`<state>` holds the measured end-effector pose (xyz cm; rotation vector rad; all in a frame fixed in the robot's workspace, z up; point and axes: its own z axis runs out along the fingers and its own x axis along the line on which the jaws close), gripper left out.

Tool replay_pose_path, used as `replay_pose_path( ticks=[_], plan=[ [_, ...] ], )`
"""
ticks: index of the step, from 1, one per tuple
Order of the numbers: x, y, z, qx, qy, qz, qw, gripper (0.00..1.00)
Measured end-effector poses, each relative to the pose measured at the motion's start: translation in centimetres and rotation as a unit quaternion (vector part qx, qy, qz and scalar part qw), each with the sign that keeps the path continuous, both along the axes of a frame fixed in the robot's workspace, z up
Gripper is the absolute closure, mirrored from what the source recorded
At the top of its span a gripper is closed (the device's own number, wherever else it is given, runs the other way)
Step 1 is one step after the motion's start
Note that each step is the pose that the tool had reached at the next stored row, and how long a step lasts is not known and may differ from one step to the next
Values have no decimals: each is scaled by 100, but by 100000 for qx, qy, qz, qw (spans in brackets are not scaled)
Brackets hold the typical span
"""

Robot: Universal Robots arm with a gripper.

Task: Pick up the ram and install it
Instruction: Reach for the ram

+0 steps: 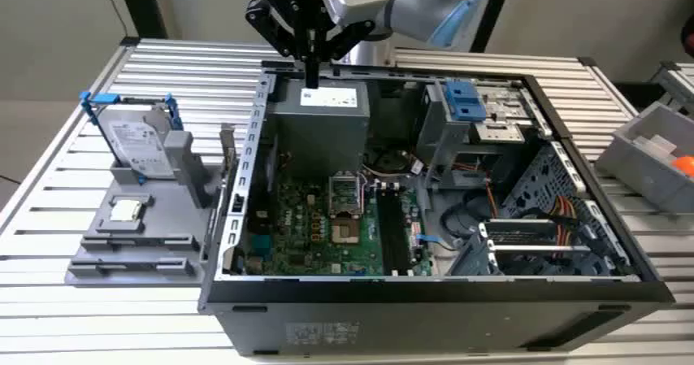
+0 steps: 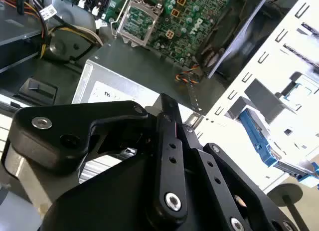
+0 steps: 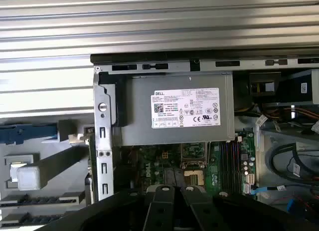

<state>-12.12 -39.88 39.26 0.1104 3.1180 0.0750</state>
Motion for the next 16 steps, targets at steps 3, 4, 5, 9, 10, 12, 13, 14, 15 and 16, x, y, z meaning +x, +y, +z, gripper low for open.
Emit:
replay_pose_path(
  ticks=[3, 4, 5, 9, 10, 12, 13, 14, 15, 16],
  plan=[
    [0, 0, 0, -1, 1, 0, 100000, 100],
    [0, 0, 0, -2, 1, 1, 100000, 100],
    [0, 0, 0, -1, 3, 1, 100000, 100],
    [0, 0, 0, -1, 1, 2, 100000, 100],
    [0, 0, 0, 0, 0, 0, 100000, 100],
    [-2, 0, 0, -3, 2, 1, 100000, 100],
    [-7, 0, 0, -5, 2, -6, 100000, 100],
    [-14, 0, 1, -6, 5, -5, 100000, 100],
    [-24, -1, 1, -9, 5, 1, 100000, 100],
    [-36, 0, 0, -5, -1, 0, 100000, 100]
  ],
)
